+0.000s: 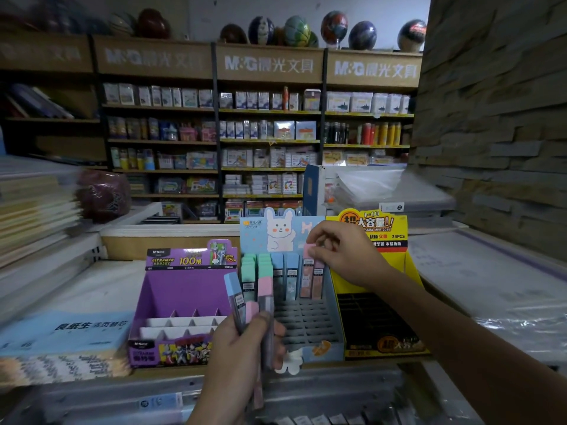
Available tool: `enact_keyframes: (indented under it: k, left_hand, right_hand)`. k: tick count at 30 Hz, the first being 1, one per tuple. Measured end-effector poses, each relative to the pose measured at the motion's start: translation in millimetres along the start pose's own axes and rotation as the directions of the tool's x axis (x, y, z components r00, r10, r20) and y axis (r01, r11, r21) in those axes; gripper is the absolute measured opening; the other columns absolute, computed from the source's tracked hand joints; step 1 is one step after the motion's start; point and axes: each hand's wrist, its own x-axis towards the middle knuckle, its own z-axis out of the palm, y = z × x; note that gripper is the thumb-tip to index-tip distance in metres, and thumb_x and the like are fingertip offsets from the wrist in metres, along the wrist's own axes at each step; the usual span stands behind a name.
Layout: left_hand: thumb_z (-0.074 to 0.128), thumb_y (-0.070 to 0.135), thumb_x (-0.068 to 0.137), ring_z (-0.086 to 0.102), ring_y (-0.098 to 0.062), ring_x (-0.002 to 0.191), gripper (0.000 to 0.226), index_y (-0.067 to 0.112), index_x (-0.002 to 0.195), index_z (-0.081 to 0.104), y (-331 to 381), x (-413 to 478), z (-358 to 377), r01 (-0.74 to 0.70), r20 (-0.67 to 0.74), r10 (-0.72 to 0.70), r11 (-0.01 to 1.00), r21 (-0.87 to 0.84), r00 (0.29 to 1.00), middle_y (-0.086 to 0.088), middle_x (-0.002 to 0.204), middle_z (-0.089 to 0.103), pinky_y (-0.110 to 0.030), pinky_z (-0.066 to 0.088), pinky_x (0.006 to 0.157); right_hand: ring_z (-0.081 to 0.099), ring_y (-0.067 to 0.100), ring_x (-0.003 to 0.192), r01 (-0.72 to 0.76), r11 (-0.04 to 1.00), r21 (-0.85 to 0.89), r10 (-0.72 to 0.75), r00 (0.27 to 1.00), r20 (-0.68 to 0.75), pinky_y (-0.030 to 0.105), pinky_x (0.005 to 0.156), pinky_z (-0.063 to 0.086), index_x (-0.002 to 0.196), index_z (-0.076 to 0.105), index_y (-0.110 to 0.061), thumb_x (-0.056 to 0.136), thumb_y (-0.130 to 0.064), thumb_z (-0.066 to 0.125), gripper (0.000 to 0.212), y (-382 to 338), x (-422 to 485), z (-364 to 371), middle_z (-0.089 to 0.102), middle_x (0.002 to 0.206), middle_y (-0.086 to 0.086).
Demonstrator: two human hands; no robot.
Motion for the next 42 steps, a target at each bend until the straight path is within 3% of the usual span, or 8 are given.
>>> enact_keyframes:
  k: [10,14,18,21,26,32,37,42]
  left_hand:
    - [0.052,0.006,0.103,0.058,-0.024,0.045,0.031,-0.015,0.084,0.063,-0.2,2.1,-0.7,0.011,0.028,-0.012,1.0,0.017,1.0,-0.021,0.064,0.065,-0.029,0.046,0.04]
    - [0.052,0.008,0.103,0.059,-0.024,0.046,0.033,-0.019,0.087,0.063,-1.8,3.2,-0.5,0.011,0.033,-0.012,0.999,0.04,0.999,-0.017,0.059,0.064,-0.028,0.048,0.042]
    - [0.055,0.01,0.103,0.062,-0.025,0.05,0.029,-0.016,0.093,0.064,-7.2,4.9,-1.5,0.01,0.017,-0.01,0.999,0.032,1.0,-0.02,0.068,0.069,-0.029,0.05,0.045]
    - [0.058,0.012,0.102,0.064,-0.027,0.052,0.027,-0.009,0.089,0.068,-11.2,6.0,-2.1,0.005,0.014,-0.005,1.0,0.014,1.0,-0.022,0.073,0.071,-0.031,0.052,0.046]
    - [0.063,0.015,0.098,0.066,-0.028,0.054,0.027,0.004,0.076,0.075,-11.3,3.8,-1.2,0.002,0.017,-0.002,1.0,-0.018,1.0,-0.023,0.071,0.07,-0.032,0.054,0.049]
    - [0.064,0.015,0.098,0.07,-0.028,0.059,0.022,-0.004,0.091,0.073,-8.0,-2.3,2.6,-0.007,0.012,0.007,1.0,-0.003,1.0,-0.025,0.076,0.073,-0.031,0.057,0.052]
    - [0.066,0.016,0.096,0.07,-0.026,0.059,0.025,-0.008,0.094,0.072,-5.8,-3.8,4.7,-0.007,0.03,0.007,1.0,-0.012,1.0,-0.024,0.075,0.073,-0.026,0.055,0.052]
    - [0.071,0.026,0.088,0.071,-0.025,0.062,0.031,-0.003,0.098,0.073,-6.0,-4.5,5.4,0.018,0.071,-0.015,0.999,-0.037,0.997,-0.02,0.08,0.075,-0.027,0.056,0.053]
  right_hand:
    - [0.058,0.013,0.065,-0.003,1.0,0.03,0.001,0.999,0.041,0.015,0.056,0.043,0.087,0.07,-0.018,0.084,-0.009,0.078,0.012,0.4,4.1,1.1,0.066,0.076,0.012]
    - [0.052,0.006,0.06,-0.003,1.0,0.014,0.003,1.0,0.019,0.014,0.056,0.043,0.085,0.071,-0.021,0.083,-0.012,0.078,0.012,3.7,3.0,5.4,0.064,0.072,-0.004]
    - [0.049,0.0,0.08,0.109,0.982,-0.156,-0.105,0.994,0.029,0.016,0.07,0.037,0.087,0.073,-0.017,0.082,-0.016,0.08,0.009,5.0,2.2,9.0,0.058,0.082,-0.012]
    - [0.044,0.015,0.095,0.164,0.942,-0.292,-0.162,0.986,0.034,0.028,0.079,0.036,0.096,0.075,-0.013,0.085,-0.019,0.077,0.013,6.9,-0.6,12.4,0.053,0.092,-0.005]
    - [0.038,0.013,0.093,0.171,0.936,-0.309,-0.178,0.984,0.004,0.026,0.075,0.03,0.101,0.077,-0.013,0.087,-0.019,0.076,0.015,9.2,-3.1,13.6,0.046,0.093,-0.008]
    - [0.044,0.011,0.095,0.145,0.94,-0.308,-0.147,0.989,0.017,0.026,0.081,0.037,0.108,0.075,-0.012,0.089,-0.016,0.072,0.019,5.6,-8.9,10.9,0.049,0.095,-0.007]
    - [0.056,-0.001,0.067,0.041,0.99,0.133,-0.035,0.998,-0.047,0.009,0.064,0.043,0.103,0.075,-0.011,0.091,-0.004,0.069,0.015,-11.4,-22.8,11.5,0.065,0.079,-0.006]
    - [0.064,0.03,0.071,-0.132,0.87,0.476,0.006,0.966,0.258,0.045,0.067,0.053,0.115,0.073,-0.02,0.097,-0.016,0.064,0.021,-22.6,-36.2,9.2,0.074,0.089,0.01]
